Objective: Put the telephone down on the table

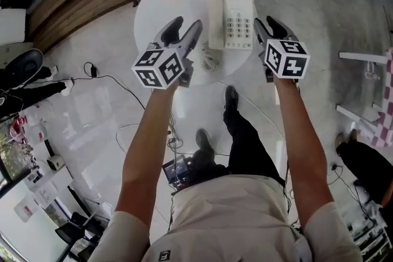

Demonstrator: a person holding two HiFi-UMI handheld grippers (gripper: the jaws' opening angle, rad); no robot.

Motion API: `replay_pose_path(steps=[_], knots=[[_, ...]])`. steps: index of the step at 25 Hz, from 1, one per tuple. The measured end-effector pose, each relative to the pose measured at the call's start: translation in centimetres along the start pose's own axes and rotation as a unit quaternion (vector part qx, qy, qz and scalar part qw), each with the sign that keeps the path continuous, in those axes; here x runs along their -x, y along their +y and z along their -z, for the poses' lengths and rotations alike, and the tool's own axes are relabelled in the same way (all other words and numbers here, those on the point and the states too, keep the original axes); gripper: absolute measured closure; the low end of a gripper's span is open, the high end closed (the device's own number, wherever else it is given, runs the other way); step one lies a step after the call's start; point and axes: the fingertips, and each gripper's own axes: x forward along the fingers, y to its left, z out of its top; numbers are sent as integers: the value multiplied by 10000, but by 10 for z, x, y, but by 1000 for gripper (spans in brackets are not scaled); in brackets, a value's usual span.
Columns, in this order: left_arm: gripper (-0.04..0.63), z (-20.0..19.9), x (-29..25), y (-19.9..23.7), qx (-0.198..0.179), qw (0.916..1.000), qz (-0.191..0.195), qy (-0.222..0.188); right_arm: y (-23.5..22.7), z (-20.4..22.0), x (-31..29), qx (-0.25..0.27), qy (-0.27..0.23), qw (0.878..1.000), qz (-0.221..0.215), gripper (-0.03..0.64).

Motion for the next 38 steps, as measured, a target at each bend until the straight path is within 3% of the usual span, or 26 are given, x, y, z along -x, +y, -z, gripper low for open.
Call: replay_pose_path(steps=[5,10,16,26,38], knots=[[489,-52,58,-37,-326,9986,245,-348,45,-48,57,460,-389,9981,-135,624],[567,-91,112,-74,-583,9960,452,-509,90,-92,113,801,-762,9931,-389,625],[578,-119,191,-118,-720,9930,631,-698,148,-123,189,1111,-1113,9848,-737,624],[580,-155,315,-157,-1167,9858,665,-1005,231,-138,294,1540,-1367,9713,-1194,624],[580,-193,445,-192,-1625,9739,454,-1517,287,-146,407,1777,-1757,9602,-1246,626]])
